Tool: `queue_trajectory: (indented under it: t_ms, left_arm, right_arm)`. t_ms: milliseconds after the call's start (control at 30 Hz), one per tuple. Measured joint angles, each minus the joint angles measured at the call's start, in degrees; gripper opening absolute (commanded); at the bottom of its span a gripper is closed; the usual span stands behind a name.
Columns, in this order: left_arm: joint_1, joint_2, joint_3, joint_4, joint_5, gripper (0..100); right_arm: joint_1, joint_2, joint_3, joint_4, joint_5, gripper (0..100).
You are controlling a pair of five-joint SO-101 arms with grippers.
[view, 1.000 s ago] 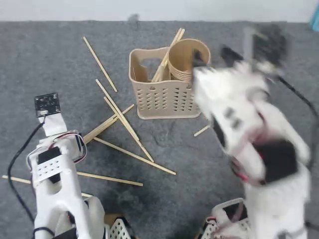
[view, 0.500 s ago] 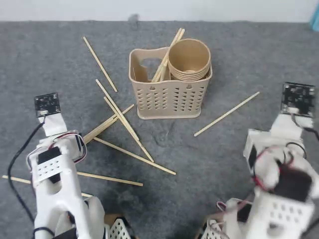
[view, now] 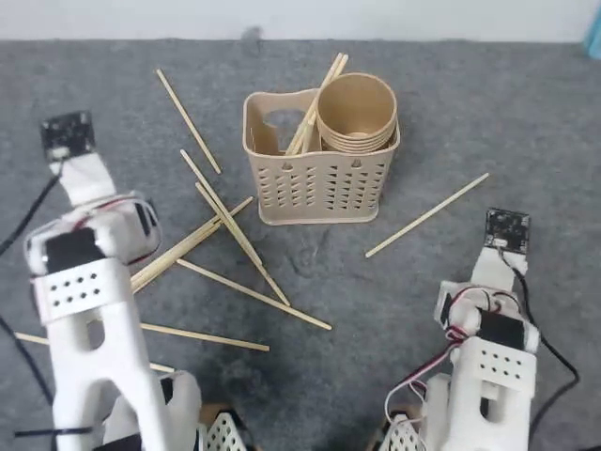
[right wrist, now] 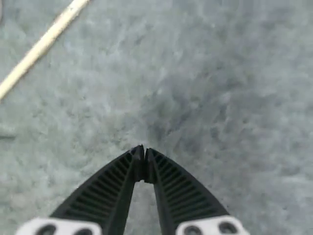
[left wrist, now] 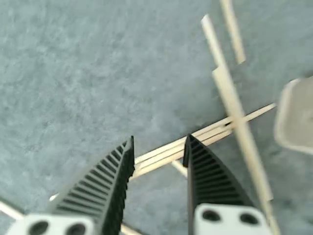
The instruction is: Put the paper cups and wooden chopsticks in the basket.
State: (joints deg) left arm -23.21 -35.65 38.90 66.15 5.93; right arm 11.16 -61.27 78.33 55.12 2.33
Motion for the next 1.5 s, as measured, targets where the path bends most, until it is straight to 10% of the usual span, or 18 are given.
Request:
queue_trajectory:
  t_ms: [767,1500]
  left_arm:
    - [8.4,51.9,-49.4,0.1,11.6,16]
    - [9.5,116.7,-125.1,7.3,11.6,17]
  right_arm:
    - [-1.4,-0.6,3.5,-1.4,3.9,0.8]
    - [-1.8,-0.6,3.9,-2.1,3.9,0.8]
